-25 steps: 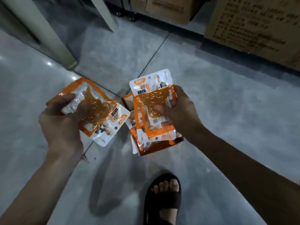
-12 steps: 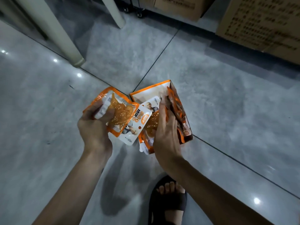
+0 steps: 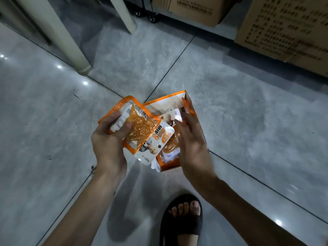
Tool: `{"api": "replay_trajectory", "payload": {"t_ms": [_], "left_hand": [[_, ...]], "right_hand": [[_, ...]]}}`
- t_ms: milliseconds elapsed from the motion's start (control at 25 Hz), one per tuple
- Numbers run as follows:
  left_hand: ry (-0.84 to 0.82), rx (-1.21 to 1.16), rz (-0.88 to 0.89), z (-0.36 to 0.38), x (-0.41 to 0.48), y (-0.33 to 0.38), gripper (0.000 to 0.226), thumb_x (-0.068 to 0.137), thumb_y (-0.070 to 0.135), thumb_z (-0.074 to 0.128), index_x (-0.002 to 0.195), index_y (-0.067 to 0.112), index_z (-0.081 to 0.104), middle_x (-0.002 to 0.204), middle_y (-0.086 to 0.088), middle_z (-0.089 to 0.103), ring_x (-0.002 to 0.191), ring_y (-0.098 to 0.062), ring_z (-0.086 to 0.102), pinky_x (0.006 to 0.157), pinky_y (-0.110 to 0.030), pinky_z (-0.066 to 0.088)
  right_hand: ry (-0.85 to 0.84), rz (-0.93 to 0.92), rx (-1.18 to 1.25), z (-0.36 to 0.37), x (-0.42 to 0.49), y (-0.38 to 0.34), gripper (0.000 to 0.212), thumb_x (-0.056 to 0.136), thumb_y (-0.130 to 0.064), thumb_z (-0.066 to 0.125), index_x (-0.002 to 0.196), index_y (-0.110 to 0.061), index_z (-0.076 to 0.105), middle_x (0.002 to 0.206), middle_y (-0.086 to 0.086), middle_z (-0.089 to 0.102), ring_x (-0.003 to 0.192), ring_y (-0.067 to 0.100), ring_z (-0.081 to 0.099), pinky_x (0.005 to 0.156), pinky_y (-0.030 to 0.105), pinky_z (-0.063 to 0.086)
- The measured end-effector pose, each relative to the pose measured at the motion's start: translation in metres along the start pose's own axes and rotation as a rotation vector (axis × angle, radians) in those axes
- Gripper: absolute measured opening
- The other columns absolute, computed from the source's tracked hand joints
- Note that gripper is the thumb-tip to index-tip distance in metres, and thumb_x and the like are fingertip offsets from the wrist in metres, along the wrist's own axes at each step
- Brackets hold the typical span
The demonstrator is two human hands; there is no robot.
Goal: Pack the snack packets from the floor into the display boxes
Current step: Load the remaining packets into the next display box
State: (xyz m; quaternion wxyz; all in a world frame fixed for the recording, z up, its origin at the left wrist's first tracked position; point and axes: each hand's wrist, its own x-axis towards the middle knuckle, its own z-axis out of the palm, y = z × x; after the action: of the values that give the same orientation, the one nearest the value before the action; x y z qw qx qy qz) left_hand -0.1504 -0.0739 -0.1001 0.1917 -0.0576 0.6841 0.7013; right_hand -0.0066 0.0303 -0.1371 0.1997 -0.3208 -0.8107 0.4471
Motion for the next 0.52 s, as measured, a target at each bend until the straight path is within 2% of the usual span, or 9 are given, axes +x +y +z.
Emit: {"api": "replay_trajectory", "payload": {"t_ms": [40, 80, 120, 160, 240, 320, 400, 440, 520], "left_hand": [[-0.024, 0.002, 0.005, 0.001, -0.001, 0.001, 0.042, 0.078, -0.009, 0.073, 0.116, 0.008, 0.068, 0.123, -0.014, 0.069, 0.110, -0.029, 0.069, 0.081, -0.036, 0.062], [-0.058, 0.002, 0.009, 0.004, -0.004, 0.004, 0.040, 0.077, -0.009, 0.073, 0.113, 0.009, 0.068, 0.122, -0.015, 0.069, 0.108, -0.029, 0.070, 0.080, -0.036, 0.062], [-0.098, -0.005, 0.011, 0.007, -0.008, 0.006, 0.038, 0.077, -0.010, 0.072, 0.110, 0.009, 0.069, 0.118, -0.013, 0.070, 0.104, -0.027, 0.071, 0.077, -0.034, 0.062], [-0.147, -0.013, 0.009, 0.012, -0.013, 0.008, 0.037, 0.077, -0.011, 0.072, 0.108, 0.009, 0.069, 0.112, -0.010, 0.071, 0.099, -0.024, 0.071, 0.073, -0.032, 0.061], [-0.261, 0.015, 0.024, 0.023, -0.023, 0.010, 0.036, 0.078, -0.011, 0.071, 0.108, 0.008, 0.068, 0.108, -0.006, 0.070, 0.093, -0.019, 0.072, 0.069, -0.028, 0.060], [-0.310, 0.111, 0.077, 0.031, -0.026, 0.005, 0.037, 0.083, -0.004, 0.072, 0.115, 0.011, 0.064, 0.111, 0.000, 0.068, 0.094, -0.013, 0.072, 0.068, -0.024, 0.058], [-0.258, 0.366, 0.208, 0.033, -0.017, -0.008, 0.038, 0.090, 0.016, 0.071, 0.124, 0.024, 0.056, 0.118, 0.009, 0.063, 0.103, -0.008, 0.066, 0.074, -0.023, 0.057], [-0.230, 0.565, 0.311, 0.031, -0.009, -0.016, 0.039, 0.091, 0.026, 0.070, 0.127, 0.030, 0.053, 0.125, 0.011, 0.058, 0.112, -0.008, 0.060, 0.082, -0.025, 0.055], [-0.268, 0.950, 0.496, 0.023, 0.002, -0.035, 0.046, 0.090, 0.038, 0.069, 0.132, 0.031, 0.051, 0.138, 0.009, 0.051, 0.127, -0.012, 0.047, 0.097, -0.033, 0.048]], "right_hand": [[0.064, 0.013, 0.093, -0.012, 0.009, -0.006, 0.037, 0.100, -0.028, 0.045, 0.134, -0.015, 0.054, 0.142, 0.003, 0.049, 0.131, 0.010, 0.048, 0.103, 0.031, 0.047], [0.057, 0.059, 0.182, -0.023, 0.018, -0.013, 0.033, 0.098, -0.028, 0.052, 0.130, -0.019, 0.056, 0.130, -0.001, 0.059, 0.117, 0.006, 0.058, 0.093, 0.027, 0.052], [-0.026, 0.105, 0.297, -0.031, 0.026, -0.020, 0.039, 0.093, -0.030, 0.060, 0.131, -0.026, 0.052, 0.124, -0.005, 0.062, 0.109, 0.003, 0.062, 0.086, 0.023, 0.054], [-0.145, 0.132, 0.376, -0.036, 0.033, -0.026, 0.053, 0.087, -0.034, 0.067, 0.135, -0.036, 0.045, 0.124, -0.006, 0.062, 0.108, 0.004, 0.063, 0.084, 0.023, 0.055], [-0.297, 0.086, 0.332, -0.034, 0.041, -0.030, 0.075, 0.080, -0.032, 0.076, 0.139, -0.048, 0.033, 0.131, -0.007, 0.055, 0.111, 0.011, 0.064, 0.087, 0.031, 0.057], [-0.295, 0.070, 0.273, -0.035, 0.041, -0.026, 0.073, 0.079, -0.019, 0.078, 0.135, -0.048, 0.041, 0.126, -0.009, 0.056, 0.106, 0.008, 0.065, 0.086, 0.031, 0.057], [-0.150, 0.183, 0.296, -0.053, 0.048, -0.019, 0.052, 0.079, -0.012, 0.076, 0.119, -0.041, 0.060, 0.104, -0.011, 0.065, 0.087, 0.002, 0.068, 0.075, 0.024, 0.057], [-0.053, 0.277, 0.340, -0.067, 0.056, -0.016, 0.043, 0.080, -0.011, 0.075, 0.114, -0.037, 0.066, 0.095, -0.010, 0.069, 0.079, 0.005, 0.069, 0.068, 0.025, 0.057], [0.037, 0.432, 0.449, -0.093, 0.073, -0.013, 0.034, 0.082, -0.014, 0.074, 0.113, -0.028, 0.071, 0.093, -0.002, 0.073, 0.069, 0.009, 0.072, 0.058, 0.020, 0.056]]}}
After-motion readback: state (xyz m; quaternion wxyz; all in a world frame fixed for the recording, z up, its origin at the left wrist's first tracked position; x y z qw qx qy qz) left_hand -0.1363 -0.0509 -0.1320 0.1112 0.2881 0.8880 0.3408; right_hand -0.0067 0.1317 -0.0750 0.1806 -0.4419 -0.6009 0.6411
